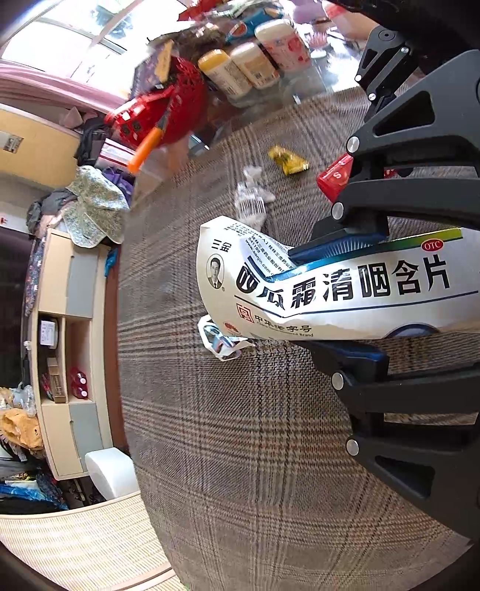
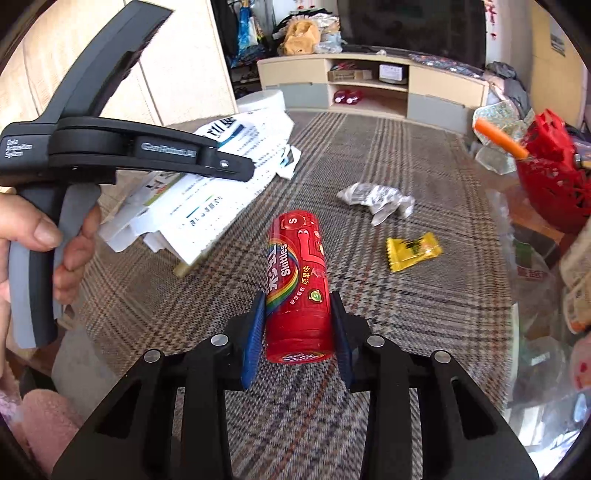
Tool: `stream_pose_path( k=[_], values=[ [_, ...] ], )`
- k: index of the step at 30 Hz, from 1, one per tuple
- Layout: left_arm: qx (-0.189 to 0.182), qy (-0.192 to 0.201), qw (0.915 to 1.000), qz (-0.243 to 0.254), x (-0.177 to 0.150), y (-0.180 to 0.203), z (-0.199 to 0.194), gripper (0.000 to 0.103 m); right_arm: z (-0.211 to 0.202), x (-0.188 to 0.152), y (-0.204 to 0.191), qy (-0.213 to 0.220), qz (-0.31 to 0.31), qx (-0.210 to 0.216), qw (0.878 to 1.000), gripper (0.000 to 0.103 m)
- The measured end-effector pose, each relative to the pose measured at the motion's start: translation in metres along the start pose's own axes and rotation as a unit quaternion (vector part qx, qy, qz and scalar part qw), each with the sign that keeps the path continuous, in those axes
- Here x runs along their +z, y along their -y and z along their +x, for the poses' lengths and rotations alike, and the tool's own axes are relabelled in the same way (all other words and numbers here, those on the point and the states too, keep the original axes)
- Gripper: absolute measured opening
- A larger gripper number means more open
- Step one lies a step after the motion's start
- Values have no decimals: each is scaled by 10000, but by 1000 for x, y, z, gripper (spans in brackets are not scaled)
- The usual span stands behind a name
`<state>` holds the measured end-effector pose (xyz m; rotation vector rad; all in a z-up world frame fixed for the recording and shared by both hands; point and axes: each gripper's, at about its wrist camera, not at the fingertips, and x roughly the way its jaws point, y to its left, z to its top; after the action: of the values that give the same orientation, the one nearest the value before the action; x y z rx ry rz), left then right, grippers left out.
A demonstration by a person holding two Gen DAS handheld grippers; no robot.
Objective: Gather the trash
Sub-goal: 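Carry the medicine box and Skittles tube to the bin while opening both tools over it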
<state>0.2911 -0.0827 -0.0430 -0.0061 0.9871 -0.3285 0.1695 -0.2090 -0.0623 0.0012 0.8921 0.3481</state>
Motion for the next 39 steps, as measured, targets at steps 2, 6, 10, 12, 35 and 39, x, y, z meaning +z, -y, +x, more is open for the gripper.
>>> stream_pose_path(
  k=[2, 6, 10, 12, 35, 39],
  values=[
    [-76, 99, 9999, 1, -1, 3, -26, 37, -16, 0, -4, 87, 15, -27, 10000, 35],
    [-225, 376, 9990, 86, -17, 11, -84, 37, -58, -8, -20, 240, 38, -85, 9997, 35],
    [-440, 489, 9978, 56, -51, 15, -130, 38, -90, -27, -37, 241, 119, -159, 9995, 35],
    [-516, 514, 9973, 102, -75, 18, -149, 38, -107, -41, -48, 254, 167, -182, 9994, 35],
    [-964, -576, 9937, 5, -301, 19, -103, 39, -88, -210, -79, -978, 1092, -177, 9890, 35],
    [-935, -800, 9924, 22, -316, 17, -65, 39, -56, -223, -64, -1293, 1435, -102, 9811, 35]
  ],
)
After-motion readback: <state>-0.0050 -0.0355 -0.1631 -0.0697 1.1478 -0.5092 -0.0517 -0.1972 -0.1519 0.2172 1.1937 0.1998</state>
